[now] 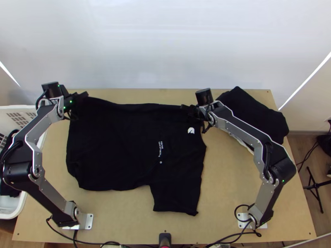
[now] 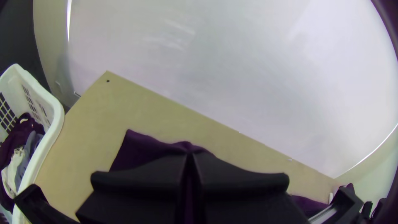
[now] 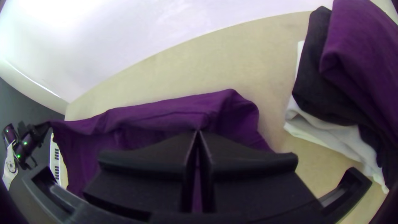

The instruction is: Fold the t-shirt

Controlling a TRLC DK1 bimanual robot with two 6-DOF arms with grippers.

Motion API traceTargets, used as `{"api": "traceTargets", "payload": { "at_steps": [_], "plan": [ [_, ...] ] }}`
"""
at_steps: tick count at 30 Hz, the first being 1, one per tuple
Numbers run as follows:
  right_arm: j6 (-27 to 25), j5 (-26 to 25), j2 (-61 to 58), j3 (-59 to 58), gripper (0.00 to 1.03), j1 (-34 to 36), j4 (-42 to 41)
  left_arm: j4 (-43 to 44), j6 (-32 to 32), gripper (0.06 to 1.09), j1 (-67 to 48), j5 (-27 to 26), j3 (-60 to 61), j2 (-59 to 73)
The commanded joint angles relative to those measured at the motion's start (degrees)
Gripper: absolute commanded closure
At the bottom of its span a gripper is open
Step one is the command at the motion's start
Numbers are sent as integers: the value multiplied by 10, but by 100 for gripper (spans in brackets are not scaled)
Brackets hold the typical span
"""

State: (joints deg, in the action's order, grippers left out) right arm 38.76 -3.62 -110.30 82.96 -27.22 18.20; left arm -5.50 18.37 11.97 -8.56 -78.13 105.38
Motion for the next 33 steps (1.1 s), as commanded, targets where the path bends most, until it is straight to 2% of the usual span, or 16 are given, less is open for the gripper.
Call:
{"api": "traceTargets", "payload": {
  "at_steps": [1, 5, 9, 26, 33],
  "plan": [
    [-24, -11, 35, -36, 100, 0, 0, -7, -27, 105, 28, -25, 39, -10],
    [-33, -24, 52, -59, 100, 2, 0, 3, -33, 105, 63, -30, 40, 29],
    [-33, -24, 62, -75, 100, 0, 0, -20, -35, 105, 75, -59, 51, 36],
    [-47, -54, 65, -135, 100, -23, 2, -36, -76, 105, 75, -83, 172, -71],
    [-47, -66, 76, -169, 100, -38, 2, -77, -82, 105, 88, -93, 181, -112]
  ]
}}
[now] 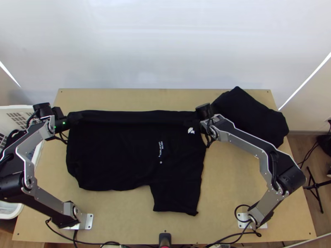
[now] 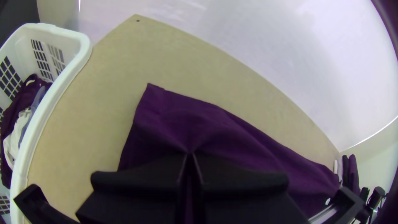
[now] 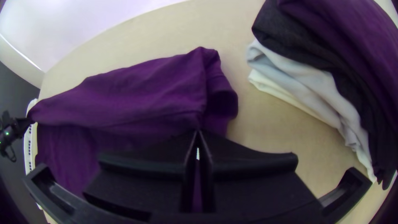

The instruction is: Fold the t-shirt

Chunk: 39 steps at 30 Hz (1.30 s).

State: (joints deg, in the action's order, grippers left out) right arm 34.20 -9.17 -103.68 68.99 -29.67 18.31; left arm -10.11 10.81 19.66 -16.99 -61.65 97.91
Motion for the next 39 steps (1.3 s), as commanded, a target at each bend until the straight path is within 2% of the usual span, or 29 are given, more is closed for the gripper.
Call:
{"api": "traceTargets", "payload": {
  "at_steps": [1, 6, 7, 8, 9, 10, 11, 12, 13, 15, 17, 21, 24, 27, 29, 30, 32, 36, 39],
  "plan": [
    [-2, -10, 12, -32, 100, -17, 1, -37, -5, 105, 12, -12, 19, -42],
    [1, -13, 7, -46, 100, -18, -16, -42, -9, 105, 9, -13, 50, -51],
    [-2, -13, 5, -45, 100, -16, -20, -38, -5, 99, 9, -13, 55, -51],
    [-4, -14, 3, -43, 96, -16, -20, -44, -7, 86, 8, -14, 57, -54],
    [-4, -13, 2, -42, 83, -15, -20, -44, -10, 66, 6, -14, 63, -59],
    [-6, -13, 3, -44, 64, -15, -20, -44, -13, 41, 3, -14, 67, -64],
    [-11, -13, 5, -44, 46, -16, -19, -54, -15, 23, -2, -14, 68, -69],
    [-17, -13, 10, -44, 37, -17, -14, -70, -18, 11, -6, -14, 66, -74],
    [-19, -13, 18, -44, 33, -18, -6, -80, -17, 10, -8, -14, 65, -83],
    [-8, -13, 50, -43, 16, -19, 33, -78, -5, 10, -8, -15, 71, -108],
    [30, -13, 81, -22, 7, -27, 128, -79, 9, 10, -6, -16, 66, -130],
    [77, -12, 153, -18, 6, -64, 319, -80, 11, 10, -1, -16, 65, -161],
    [94, -11, 183, -59, 6, -137, 433, -91, 13, 10, 4, -16, 59, -171],
    [109, -12, 166, -81, 4, -216, 522, -99, 26, 10, 3, -16, 57, -181],
    [150, -14, 182, -97, 4, -266, 533, -101, 38, 10, -1, -16, 55, -185],
    [186, -20, 195, -105, 4, -285, 531, -101, 43, 10, -2, -16, 54, -189],
    [192, -43, 213, -126, 5, -307, 480, -101, 53, 10, -3, -16, 51, -193],
    [186, -36, 260, -132, 5, -310, 433, -112, 73, 10, -3, -15, 47, -207],
    [211, -30, 357, -179, 5, -304, 347, -121, 82, 10, -3, -8, 43, -220]
  ]
}}
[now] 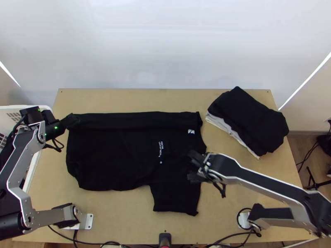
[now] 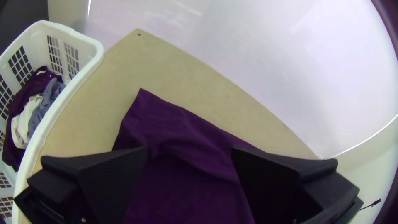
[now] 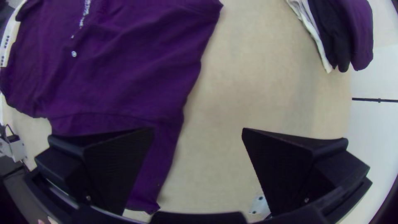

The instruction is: Fold the t-shirt

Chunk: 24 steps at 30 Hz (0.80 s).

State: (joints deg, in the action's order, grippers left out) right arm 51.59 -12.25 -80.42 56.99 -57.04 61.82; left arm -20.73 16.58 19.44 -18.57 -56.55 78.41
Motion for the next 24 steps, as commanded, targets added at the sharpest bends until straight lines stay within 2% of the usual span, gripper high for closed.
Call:
{"api": "traceTargets", "payload": {
  "at_steps": [1, 3, 6, 14, 18, 22, 24],
  "plan": [
    [48, 2, 159, -82, 5, -25, -118, -17, 30, 10, -1, 9, -9, -27],
    [85, 8, 202, -128, 5, -20, -168, -19, 38, 10, 0, 11, -8, -30],
    [100, 16, 215, -164, 4, -22, -190, -20, 49, 10, 0, 13, -7, -33],
    [113, 33, 183, -228, 5, -27, -292, -20, 60, 10, -4, 41, 2, -37],
    [104, 39, 146, -232, 7, -35, -313, -20, 63, 10, -7, 51, 12, -46],
    [83, 42, 126, -238, 17, -30, -329, -20, 64, 10, -11, 59, 15, -51],
    [76, 42, 124, -243, 25, -30, -329, -20, 64, 10, -11, 60, 16, -53]
  ]
}}
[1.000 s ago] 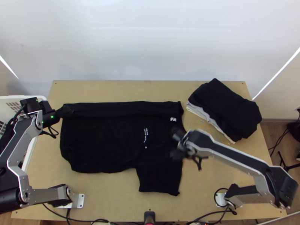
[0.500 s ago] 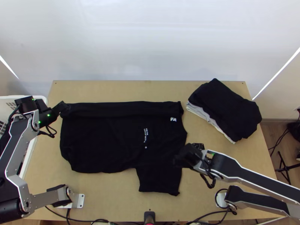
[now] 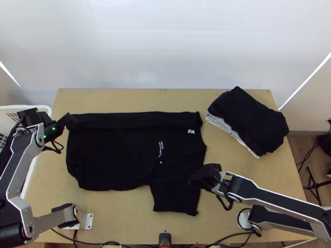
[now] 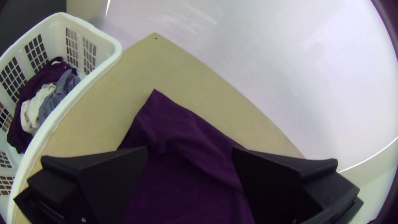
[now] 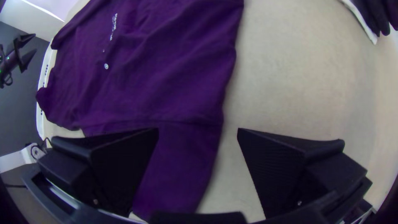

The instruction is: Fold the t-shirt

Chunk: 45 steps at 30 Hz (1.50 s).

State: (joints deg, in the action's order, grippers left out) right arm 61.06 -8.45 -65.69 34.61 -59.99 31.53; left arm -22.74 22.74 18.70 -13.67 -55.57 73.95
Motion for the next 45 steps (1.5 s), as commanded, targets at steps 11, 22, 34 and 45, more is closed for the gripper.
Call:
{"api": "traceTargets", "payload": {
  "at_steps": [11, 22, 34, 45],
  "plan": [
    [-25, 4, -33, -37, 55, -14, -39, -1, 6, 10, -11, 24, 7, -7],
    [-35, -37, -83, -10, 99, -17, -80, -88, -68, 10, 6, 26, 0, -9],
    [-38, -48, -96, 0, 100, -17, -81, -467, -457, 10, -12, 102, -31, -74],
    [-38, -63, -124, 14, 100, -19, -78, -544, -684, 10, 13, 38, 8, -160]
  ]
}}
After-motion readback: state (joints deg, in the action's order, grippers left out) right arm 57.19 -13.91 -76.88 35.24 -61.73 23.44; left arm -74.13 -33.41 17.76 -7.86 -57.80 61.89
